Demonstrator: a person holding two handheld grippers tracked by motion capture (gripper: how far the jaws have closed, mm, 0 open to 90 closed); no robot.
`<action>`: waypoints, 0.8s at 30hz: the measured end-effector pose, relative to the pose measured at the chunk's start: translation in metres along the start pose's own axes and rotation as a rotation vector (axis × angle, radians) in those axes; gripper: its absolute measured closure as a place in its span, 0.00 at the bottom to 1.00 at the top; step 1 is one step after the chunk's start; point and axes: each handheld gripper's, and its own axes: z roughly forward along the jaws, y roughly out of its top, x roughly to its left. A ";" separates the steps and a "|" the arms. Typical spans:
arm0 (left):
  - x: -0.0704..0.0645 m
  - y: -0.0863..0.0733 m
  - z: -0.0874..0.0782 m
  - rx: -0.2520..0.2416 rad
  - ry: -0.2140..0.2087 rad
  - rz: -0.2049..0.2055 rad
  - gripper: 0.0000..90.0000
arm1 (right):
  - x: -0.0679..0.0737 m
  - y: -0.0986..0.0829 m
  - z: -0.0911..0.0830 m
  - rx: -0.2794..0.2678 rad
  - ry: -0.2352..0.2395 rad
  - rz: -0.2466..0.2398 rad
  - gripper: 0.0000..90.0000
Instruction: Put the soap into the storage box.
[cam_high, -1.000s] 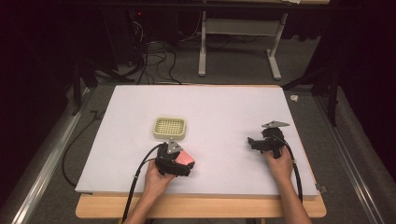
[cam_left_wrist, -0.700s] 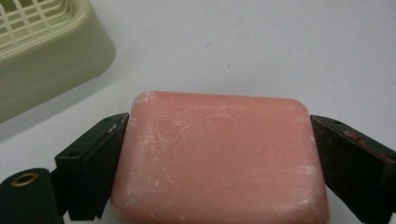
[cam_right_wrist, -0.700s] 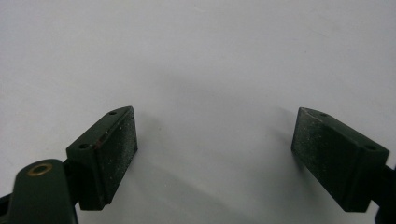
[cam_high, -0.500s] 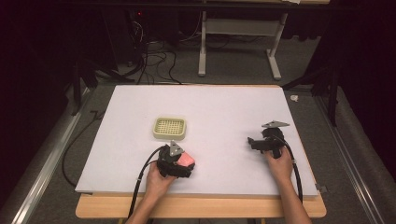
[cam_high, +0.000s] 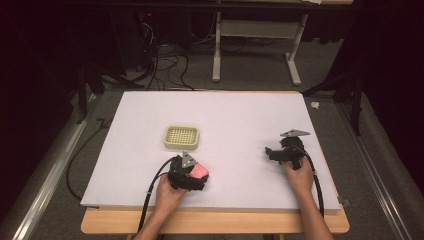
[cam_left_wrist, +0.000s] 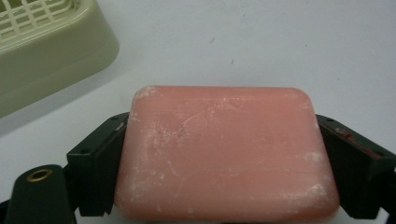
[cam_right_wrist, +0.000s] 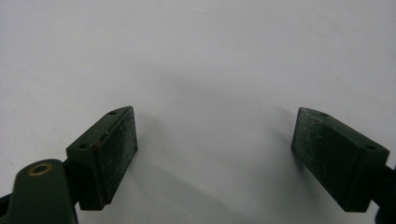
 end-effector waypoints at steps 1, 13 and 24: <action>0.000 0.000 0.000 0.000 0.000 0.000 0.15 | 0.000 0.000 0.000 0.000 0.000 0.000 0.16; -0.001 0.001 -0.001 -0.005 0.013 -0.001 0.15 | 0.000 0.000 0.000 0.000 0.000 0.001 0.16; 0.002 0.006 -0.014 -0.038 0.017 -0.004 0.15 | 0.000 0.000 0.000 0.000 0.000 0.000 0.16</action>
